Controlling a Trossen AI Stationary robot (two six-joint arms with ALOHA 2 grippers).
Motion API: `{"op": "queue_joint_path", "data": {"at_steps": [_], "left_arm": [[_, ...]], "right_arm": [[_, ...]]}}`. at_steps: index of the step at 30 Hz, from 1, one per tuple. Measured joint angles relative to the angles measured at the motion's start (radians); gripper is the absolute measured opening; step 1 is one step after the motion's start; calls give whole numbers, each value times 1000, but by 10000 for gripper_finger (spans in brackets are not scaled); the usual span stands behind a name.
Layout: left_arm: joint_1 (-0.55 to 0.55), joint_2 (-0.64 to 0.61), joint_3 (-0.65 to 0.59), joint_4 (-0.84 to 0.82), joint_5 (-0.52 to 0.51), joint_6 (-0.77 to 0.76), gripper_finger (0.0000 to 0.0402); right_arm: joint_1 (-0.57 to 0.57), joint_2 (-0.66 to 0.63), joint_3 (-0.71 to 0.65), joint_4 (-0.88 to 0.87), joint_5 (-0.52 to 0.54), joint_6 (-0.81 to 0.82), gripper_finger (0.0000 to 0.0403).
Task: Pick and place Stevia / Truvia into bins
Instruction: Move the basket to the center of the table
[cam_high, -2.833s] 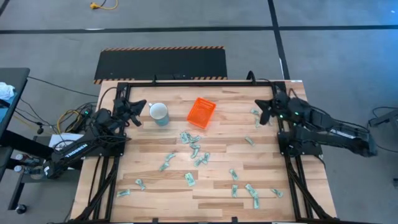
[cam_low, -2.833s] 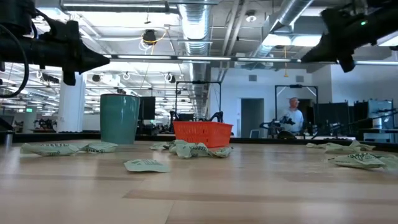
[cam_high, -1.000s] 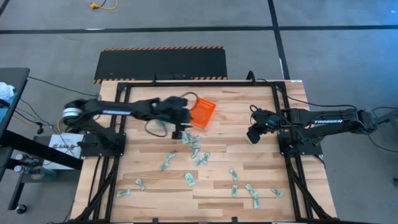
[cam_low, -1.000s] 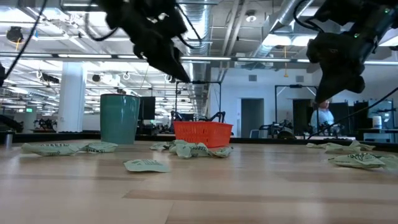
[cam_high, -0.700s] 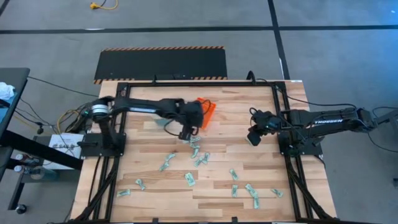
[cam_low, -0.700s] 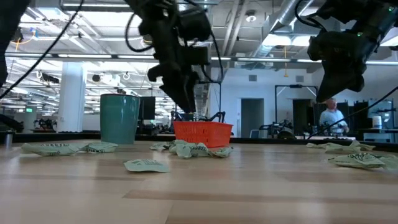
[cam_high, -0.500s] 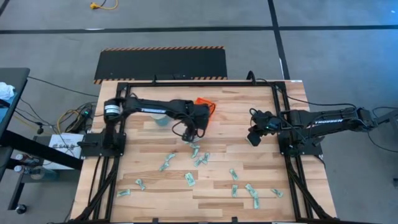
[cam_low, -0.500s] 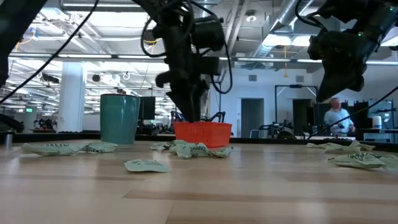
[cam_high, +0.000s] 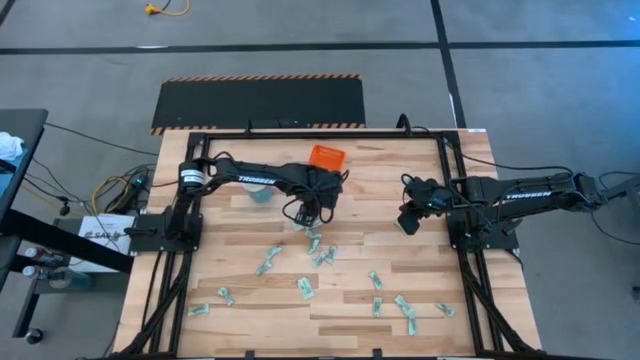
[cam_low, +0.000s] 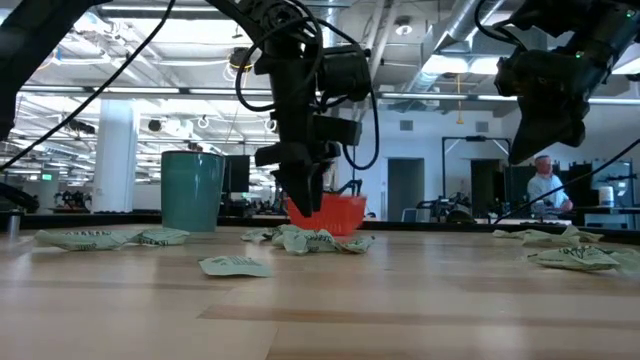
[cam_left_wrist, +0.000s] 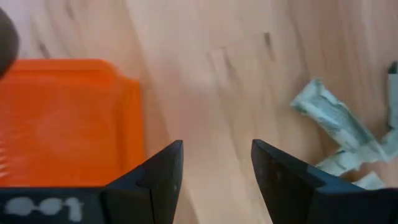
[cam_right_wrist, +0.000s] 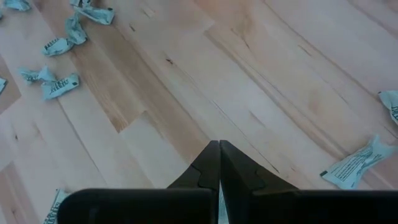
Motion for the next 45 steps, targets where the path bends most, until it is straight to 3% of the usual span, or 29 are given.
{"op": "queue_joint_path", "data": {"at_steps": [10, 16, 23, 30, 39, 45], "left_arm": [[-16, -1, 0, 6, -202, 30, 184], [-16, -2, 0, 100, -240, 85, 183], [4, -3, 0, 139, -230, 116, 183], [57, -1, -8, 149, -126, 119, 183], [80, 3, -56, 212, -98, 115, 183], [79, 3, -55, 229, -97, 107, 156]], "right_arm": [[0, 0, 0, 0, 2, 0, 0], [0, 0, 0, 0, 2, 0, 0], [0, 0, 0, 0, 2, 0, 0], [0, 0, 0, 0, 2, 0, 0], [0, 0, 0, 0, 2, -1, 0], [0, 0, 0, 0, 2, -1, 0]]}}
